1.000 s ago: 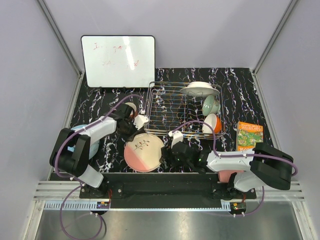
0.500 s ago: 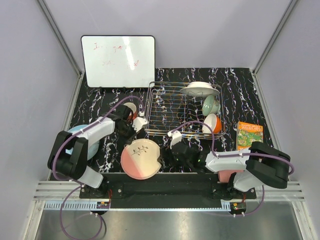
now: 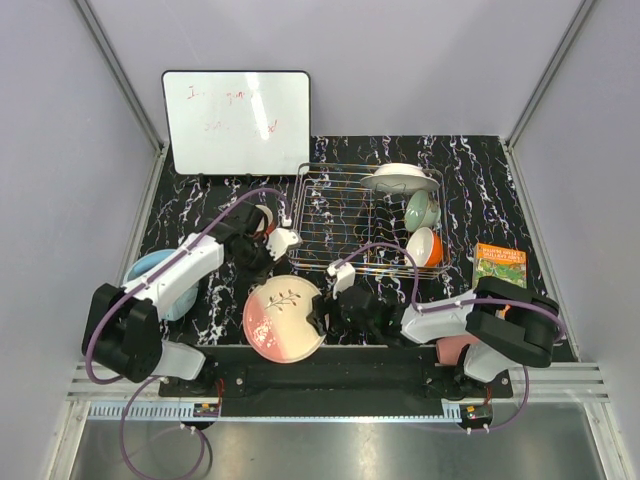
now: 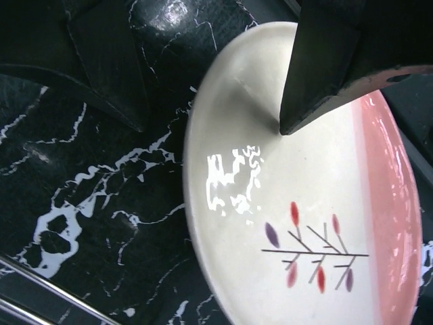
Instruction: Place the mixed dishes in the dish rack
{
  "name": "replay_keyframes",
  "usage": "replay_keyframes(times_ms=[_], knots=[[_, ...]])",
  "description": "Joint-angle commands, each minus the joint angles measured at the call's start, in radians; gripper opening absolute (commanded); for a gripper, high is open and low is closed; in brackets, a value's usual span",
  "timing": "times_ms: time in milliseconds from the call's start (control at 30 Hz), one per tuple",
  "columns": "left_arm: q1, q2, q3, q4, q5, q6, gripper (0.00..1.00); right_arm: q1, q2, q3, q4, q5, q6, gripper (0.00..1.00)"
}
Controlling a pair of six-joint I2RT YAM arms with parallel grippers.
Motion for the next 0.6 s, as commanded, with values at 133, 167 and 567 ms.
replay_keyframes(times_ms=[133, 167, 567], knots=[[-0.046, 0.004, 0.072, -0.026, 0.038, -0.035, 0.0, 0.01, 0.074, -0.042, 0.263, -0.116, -0.037, 0.85], [-0.055, 0.006, 0.077, -0.023, 0.036, -0.038, 0.0, 0.01, 0.091, -0.045, 0.285, -0.145, -0.034, 0.84], [-0.092, 0.015, 0.091, -0.014, -0.008, -0.049, 0.0, 0.01, 0.143, -0.056, 0.33, -0.179, -0.016, 0.5]])
